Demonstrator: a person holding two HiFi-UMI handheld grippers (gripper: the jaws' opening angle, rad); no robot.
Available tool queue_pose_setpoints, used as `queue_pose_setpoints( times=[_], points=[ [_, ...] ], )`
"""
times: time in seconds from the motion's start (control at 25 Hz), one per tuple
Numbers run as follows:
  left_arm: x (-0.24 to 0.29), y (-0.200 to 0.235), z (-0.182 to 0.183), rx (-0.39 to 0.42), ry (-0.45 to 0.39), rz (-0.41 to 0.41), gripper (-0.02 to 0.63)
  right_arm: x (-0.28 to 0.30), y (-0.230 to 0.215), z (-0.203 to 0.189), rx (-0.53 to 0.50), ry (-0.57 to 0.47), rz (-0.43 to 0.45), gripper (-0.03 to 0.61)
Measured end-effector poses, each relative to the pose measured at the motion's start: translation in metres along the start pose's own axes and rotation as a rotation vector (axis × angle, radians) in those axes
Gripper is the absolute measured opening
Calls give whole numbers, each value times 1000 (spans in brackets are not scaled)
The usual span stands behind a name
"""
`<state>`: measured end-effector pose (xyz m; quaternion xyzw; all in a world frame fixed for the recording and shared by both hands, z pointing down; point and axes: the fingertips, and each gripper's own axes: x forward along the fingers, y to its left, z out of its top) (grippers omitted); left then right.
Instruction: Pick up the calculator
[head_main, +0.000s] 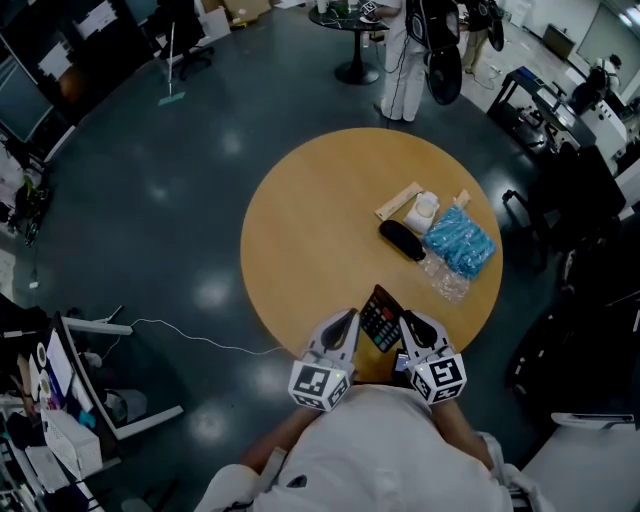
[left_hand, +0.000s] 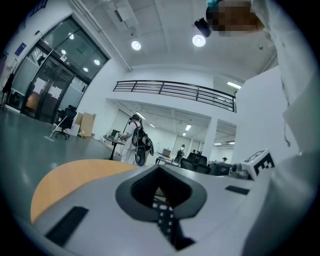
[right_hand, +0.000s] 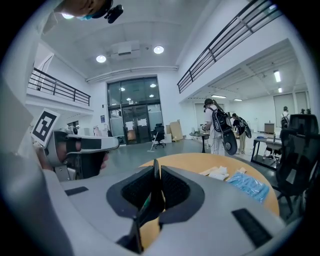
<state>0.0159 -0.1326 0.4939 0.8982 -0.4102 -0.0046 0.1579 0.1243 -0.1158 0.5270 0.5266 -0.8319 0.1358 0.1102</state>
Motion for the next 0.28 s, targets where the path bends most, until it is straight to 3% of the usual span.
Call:
queue_pose_setpoints(
  times=[0.28],
  points=[
    [-3, 0, -5, -22, 11, 0, 6, -6, 2, -3, 10, 4, -7, 54]
  ],
)
